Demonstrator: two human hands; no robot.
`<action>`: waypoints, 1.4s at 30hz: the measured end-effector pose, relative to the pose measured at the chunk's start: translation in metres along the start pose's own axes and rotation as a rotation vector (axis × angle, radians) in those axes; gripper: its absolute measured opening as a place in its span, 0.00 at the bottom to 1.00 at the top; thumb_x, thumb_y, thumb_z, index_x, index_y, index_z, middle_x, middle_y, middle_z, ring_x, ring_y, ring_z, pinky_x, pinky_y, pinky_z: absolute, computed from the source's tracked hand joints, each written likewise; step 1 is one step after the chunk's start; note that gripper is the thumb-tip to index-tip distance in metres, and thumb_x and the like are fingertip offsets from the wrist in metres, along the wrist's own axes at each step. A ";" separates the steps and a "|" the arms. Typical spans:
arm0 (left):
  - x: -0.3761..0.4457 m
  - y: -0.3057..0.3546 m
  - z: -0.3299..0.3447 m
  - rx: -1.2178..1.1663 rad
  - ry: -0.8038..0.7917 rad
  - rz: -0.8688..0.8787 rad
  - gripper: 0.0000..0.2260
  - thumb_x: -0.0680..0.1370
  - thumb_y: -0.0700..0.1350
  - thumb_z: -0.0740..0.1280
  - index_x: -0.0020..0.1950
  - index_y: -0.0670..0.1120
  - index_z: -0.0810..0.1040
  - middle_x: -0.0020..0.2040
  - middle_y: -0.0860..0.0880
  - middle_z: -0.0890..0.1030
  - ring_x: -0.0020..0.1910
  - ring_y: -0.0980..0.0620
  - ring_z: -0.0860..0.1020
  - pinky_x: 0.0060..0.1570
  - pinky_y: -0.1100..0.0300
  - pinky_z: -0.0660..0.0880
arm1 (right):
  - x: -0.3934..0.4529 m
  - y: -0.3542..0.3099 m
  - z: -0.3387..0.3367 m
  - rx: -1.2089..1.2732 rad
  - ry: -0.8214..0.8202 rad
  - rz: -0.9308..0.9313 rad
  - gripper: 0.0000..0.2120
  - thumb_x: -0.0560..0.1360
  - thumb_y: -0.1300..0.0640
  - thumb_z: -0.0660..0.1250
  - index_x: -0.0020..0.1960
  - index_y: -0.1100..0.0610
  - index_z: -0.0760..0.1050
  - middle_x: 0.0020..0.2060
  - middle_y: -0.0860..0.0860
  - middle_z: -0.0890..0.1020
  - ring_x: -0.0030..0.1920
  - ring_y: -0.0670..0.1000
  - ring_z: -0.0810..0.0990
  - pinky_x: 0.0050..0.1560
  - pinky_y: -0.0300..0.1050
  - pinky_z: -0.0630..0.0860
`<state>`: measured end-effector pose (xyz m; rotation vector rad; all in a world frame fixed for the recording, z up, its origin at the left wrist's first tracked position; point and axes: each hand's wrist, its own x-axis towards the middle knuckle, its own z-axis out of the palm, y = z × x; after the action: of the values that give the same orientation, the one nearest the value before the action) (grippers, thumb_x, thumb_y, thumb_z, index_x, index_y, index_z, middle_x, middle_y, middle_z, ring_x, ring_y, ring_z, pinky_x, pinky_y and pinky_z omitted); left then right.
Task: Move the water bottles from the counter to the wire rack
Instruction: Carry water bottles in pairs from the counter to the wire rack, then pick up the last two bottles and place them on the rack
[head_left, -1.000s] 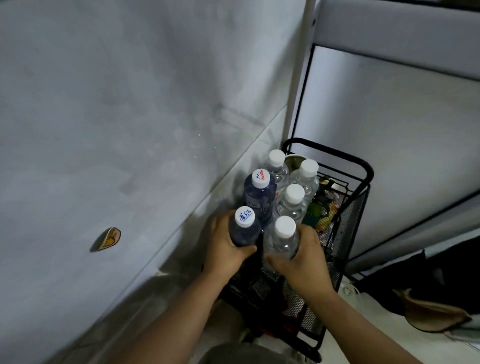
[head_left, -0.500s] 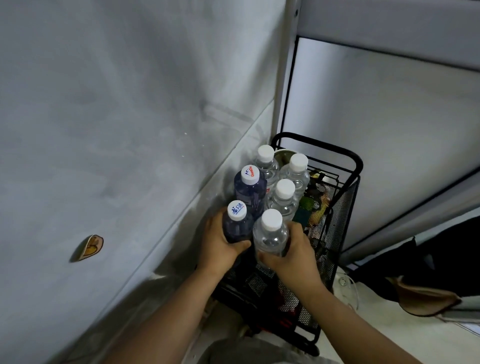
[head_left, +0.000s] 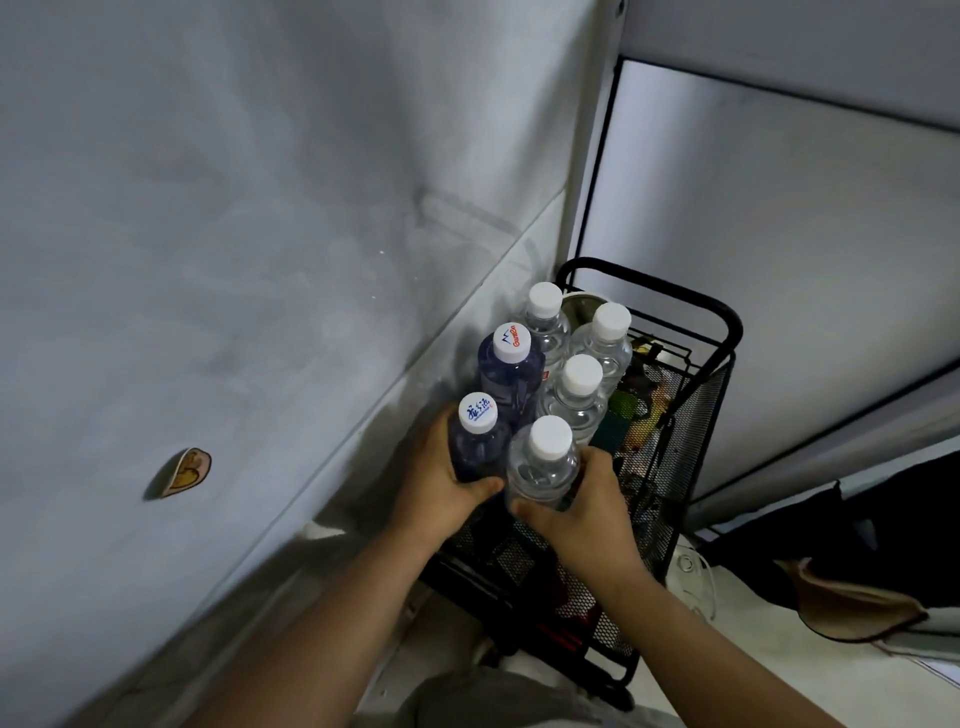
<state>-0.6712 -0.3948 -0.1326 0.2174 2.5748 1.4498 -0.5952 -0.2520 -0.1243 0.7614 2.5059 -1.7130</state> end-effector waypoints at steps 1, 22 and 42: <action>-0.003 0.001 -0.001 -0.006 -0.008 -0.005 0.38 0.58 0.39 0.79 0.65 0.50 0.69 0.62 0.50 0.77 0.62 0.52 0.75 0.63 0.49 0.73 | -0.002 -0.001 -0.003 -0.012 -0.018 0.004 0.34 0.60 0.56 0.79 0.57 0.50 0.61 0.59 0.52 0.73 0.58 0.49 0.73 0.53 0.40 0.72; -0.275 0.058 0.021 0.300 0.400 -0.610 0.14 0.74 0.53 0.66 0.58 0.54 0.75 0.46 0.55 0.80 0.43 0.55 0.78 0.46 0.58 0.76 | -0.105 -0.007 -0.061 -0.518 -0.714 -0.692 0.05 0.75 0.51 0.63 0.45 0.52 0.71 0.35 0.48 0.77 0.35 0.46 0.74 0.34 0.38 0.70; -0.767 0.115 0.238 -0.177 1.264 -1.527 0.16 0.74 0.53 0.66 0.61 0.54 0.74 0.48 0.54 0.79 0.42 0.56 0.76 0.42 0.65 0.70 | -0.496 0.150 -0.028 -1.113 -1.863 -1.543 0.16 0.75 0.47 0.61 0.59 0.55 0.69 0.49 0.53 0.80 0.50 0.54 0.78 0.32 0.39 0.65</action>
<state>0.1341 -0.3016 -0.0911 -2.6202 1.7703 1.0409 -0.0917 -0.3750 -0.1076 -2.0013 1.4208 0.0696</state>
